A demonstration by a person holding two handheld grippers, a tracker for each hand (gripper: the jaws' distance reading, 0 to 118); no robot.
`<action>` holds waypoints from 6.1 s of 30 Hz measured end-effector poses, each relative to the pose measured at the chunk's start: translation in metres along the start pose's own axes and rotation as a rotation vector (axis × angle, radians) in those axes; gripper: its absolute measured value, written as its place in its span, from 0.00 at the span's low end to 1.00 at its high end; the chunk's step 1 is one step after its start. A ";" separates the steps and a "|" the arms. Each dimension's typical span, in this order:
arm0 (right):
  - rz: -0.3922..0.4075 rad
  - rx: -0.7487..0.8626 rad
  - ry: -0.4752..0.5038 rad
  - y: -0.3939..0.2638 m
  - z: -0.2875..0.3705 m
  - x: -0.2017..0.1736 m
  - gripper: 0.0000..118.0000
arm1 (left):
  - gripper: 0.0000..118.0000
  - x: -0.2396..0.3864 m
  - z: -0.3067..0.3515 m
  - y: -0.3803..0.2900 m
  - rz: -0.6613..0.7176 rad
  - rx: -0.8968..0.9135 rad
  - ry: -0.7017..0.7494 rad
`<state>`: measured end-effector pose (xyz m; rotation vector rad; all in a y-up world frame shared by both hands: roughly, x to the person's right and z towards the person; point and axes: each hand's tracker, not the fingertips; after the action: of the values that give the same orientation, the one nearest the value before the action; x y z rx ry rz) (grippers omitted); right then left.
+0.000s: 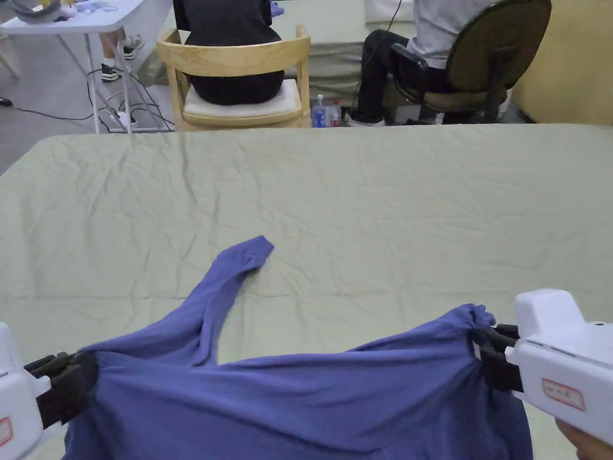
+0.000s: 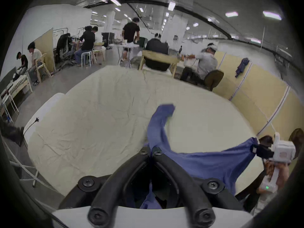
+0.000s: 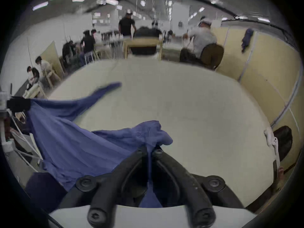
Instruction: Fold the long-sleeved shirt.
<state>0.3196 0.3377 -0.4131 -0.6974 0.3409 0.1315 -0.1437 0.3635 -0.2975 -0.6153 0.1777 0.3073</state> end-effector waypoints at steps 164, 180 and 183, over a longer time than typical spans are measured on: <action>-0.091 0.257 0.227 -0.100 0.039 -0.024 0.02 | 0.11 0.141 -0.298 0.114 -0.434 -0.267 0.241; 0.026 0.229 0.247 -0.093 0.042 -0.067 0.02 | 0.17 0.082 -0.219 -0.065 -0.246 -0.485 0.272; 0.033 0.216 0.230 -0.096 0.039 -0.067 0.02 | 0.92 0.074 -0.229 -0.083 -0.205 -0.548 0.205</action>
<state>0.2895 0.2895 -0.3034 -0.4938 0.5784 0.0442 -0.0629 0.1807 -0.4553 -1.2008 0.2269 0.0889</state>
